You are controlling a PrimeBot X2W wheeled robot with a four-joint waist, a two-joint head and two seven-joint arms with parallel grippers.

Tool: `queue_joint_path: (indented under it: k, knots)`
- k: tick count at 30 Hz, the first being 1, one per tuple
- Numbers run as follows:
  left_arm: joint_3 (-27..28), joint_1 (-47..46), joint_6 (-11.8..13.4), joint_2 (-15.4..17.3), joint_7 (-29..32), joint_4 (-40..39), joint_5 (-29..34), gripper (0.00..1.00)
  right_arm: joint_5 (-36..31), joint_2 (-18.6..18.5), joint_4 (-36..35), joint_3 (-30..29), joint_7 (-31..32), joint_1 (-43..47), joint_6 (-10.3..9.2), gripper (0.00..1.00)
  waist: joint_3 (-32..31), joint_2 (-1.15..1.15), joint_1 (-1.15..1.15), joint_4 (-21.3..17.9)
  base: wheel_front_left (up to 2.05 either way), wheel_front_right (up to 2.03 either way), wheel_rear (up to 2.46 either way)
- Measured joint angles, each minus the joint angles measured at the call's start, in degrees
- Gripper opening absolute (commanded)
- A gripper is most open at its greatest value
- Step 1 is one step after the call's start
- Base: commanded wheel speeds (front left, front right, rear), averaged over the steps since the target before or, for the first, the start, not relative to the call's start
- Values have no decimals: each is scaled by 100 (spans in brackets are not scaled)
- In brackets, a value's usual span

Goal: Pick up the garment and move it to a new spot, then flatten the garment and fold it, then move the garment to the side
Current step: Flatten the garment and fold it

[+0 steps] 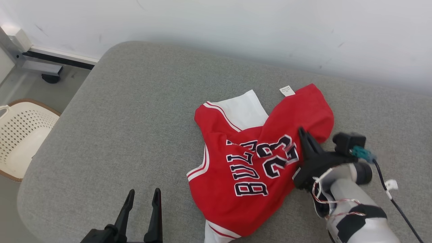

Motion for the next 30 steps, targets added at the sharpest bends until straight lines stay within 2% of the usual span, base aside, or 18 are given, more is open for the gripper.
queue_joint_path:
  k: [5,10,11,12,13,16,20,23,27,30]
  knots:
    - [-15,40,-2,0,0,3,-1,100,-799,93,-860,200,-15,-61,-1,0,-1,0,0,10,0,0,0]
    - [-89,31,-7,1,0,45,-10,100,-1228,348,-641,834,-14,-65,0,0,-26,0,0,52,0,0,0]
    - [-105,30,-7,1,0,53,-10,100,-1205,363,-510,920,-14,-52,0,13,-38,0,0,60,0,0,0]
    - [-123,30,-8,1,0,66,-10,100,-1155,365,-443,970,-15,-26,0,43,-50,0,0,71,0,0,0]
    - [-144,29,-8,0,0,82,-10,100,-1104,360,-380,999,-14,-13,0,100,-64,0,0,84,0,0,0]
    - [-142,31,1,0,0,96,-25,100,-777,364,-597,1149,-14,78,0,100,-118,0,0,101,0,0,0]
    - [-99,55,27,0,0,89,-27,100,-387,381,-980,1003,-15,389,0,100,-182,0,0,40,0,0,0]
    - [-64,119,29,-1,0,83,-25,100,-321,304,-1413,753,-15,718,0,100,-245,0,0,-30,0,0,0]
    - [-10,183,38,0,0,45,-10,100,-368,-22,-2071,201,-15,1311,0,100,-311,0,0,-151,0,0,0]
    - [54,196,38,0,0,2,-1,100,-528,-170,-2258,-109,-15,1618,-1,100,-328,0,0,-254,0,0,0]
